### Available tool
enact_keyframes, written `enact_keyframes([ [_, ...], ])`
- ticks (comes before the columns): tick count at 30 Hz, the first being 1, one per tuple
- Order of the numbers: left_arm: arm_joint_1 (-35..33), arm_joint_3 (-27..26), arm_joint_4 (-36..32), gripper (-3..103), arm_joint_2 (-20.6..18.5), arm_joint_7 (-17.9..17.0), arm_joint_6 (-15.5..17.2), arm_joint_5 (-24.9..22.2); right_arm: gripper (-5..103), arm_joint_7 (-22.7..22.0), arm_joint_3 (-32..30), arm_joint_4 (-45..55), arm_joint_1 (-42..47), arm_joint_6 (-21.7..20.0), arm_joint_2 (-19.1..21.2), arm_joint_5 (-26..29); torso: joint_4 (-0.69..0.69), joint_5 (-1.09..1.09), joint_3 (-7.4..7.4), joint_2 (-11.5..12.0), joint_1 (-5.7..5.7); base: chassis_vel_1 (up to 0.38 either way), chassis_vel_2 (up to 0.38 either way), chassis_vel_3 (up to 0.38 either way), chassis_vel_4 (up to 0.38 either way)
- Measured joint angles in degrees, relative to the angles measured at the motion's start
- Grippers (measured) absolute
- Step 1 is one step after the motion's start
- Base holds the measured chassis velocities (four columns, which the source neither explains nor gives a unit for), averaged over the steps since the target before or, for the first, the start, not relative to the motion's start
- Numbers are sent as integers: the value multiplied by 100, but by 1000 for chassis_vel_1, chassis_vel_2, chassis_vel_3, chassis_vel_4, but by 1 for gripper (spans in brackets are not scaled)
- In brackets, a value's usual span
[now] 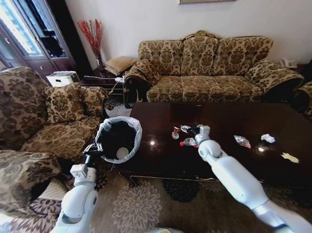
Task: Move to the front of the table and place the trash on the table into the trash bin.
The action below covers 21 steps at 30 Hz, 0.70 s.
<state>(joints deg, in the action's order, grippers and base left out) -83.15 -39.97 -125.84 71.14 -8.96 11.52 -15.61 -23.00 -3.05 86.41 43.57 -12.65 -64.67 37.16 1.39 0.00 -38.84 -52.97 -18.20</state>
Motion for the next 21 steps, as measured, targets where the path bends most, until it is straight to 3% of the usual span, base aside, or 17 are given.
enact_keyframes([
  [3,-3,6,0,3,-1,11,-11,8,100,-536,-76,-43,216,50,-224,157,-1,0,0,0,0,-54,-74,-63,-62],
  [4,-3,6,0,3,-1,11,-11,8,100,-536,-76,-43,216,50,-224,157,-1,0,0,0,0,-59,-87,-63,-60],
  [7,-1,23,-5,3,-29,56,-15,-1,100,-1256,-249,71,442,98,-576,562,-6,-1,0,0,0,-81,-106,-94,-97],
  [11,-4,60,-32,3,-35,76,-15,-12,100,-1696,-324,84,406,140,-867,931,-8,0,1,0,0,-87,-92,-94,-75],
  [18,-70,57,-79,3,-40,107,-27,-10,100,-1548,-320,-165,69,157,-1108,1147,1,-2,0,0,0,-19,-13,-13,-8],
  [21,-76,49,-92,3,-66,138,-37,-10,100,-1756,-226,-343,-286,155,-1426,1560,0,-1,1,0,0,0,0,0,0],
])
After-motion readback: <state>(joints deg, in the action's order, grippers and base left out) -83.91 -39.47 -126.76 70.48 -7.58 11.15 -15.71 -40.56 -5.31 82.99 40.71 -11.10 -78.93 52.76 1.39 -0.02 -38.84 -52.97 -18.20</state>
